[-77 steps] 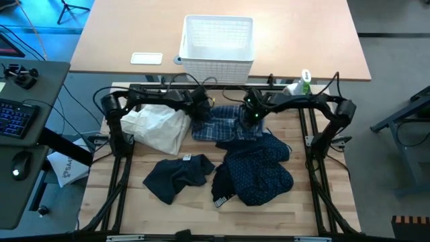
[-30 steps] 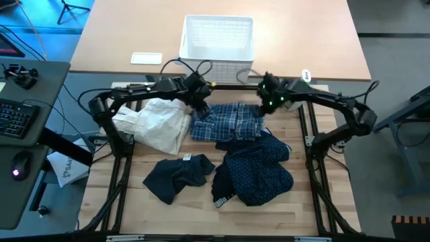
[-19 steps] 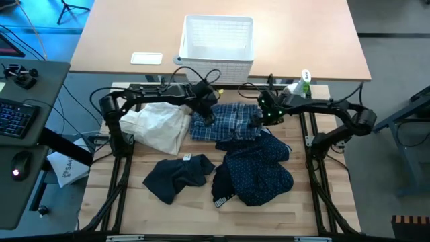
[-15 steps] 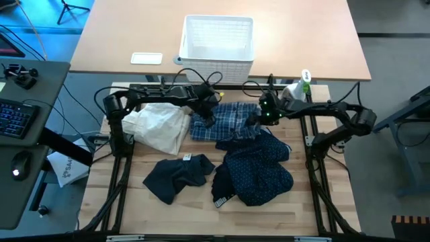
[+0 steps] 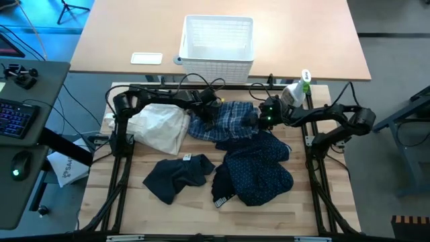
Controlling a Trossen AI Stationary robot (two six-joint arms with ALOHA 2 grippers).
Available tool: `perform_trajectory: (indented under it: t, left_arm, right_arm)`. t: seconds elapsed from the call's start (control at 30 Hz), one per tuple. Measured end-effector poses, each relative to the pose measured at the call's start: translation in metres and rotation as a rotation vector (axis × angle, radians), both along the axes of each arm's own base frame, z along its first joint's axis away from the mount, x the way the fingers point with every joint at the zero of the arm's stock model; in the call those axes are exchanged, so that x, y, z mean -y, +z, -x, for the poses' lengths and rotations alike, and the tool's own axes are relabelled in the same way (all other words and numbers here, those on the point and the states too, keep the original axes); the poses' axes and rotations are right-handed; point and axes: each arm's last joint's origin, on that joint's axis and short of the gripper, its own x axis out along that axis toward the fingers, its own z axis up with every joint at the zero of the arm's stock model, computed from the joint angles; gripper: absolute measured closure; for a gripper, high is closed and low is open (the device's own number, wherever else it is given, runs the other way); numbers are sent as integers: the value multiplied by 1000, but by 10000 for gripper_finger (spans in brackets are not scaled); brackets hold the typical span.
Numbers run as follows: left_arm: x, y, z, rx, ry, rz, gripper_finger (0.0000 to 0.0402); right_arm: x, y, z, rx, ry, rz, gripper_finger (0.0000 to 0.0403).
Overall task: Fold laundry
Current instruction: Put the blue plaid flannel shirt into the laundry bin
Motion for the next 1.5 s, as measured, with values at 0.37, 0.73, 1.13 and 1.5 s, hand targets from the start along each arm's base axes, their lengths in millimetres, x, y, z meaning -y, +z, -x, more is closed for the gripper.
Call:
perform_trajectory:
  t: [0.37, 0.73, 1.13, 1.5]
  left_arm:
    - [4, 68, -5, 357, -41, -2, 401]
    - [10, 9, -59, 532, -125, 49, 401]
    - [9, 15, -78, 533, -150, 170, 401]
    - [19, 121, -30, 352, -92, 85, 401]
  right_arm:
    - [4, 4, 3, 89, 139, -23, 107]
    - [10, 11, -1, 147, 90, 71, 107]
    - [16, -20, -7, 50, 59, 102, 127]
    - [20, -24, -11, 94, 67, 121, 379]
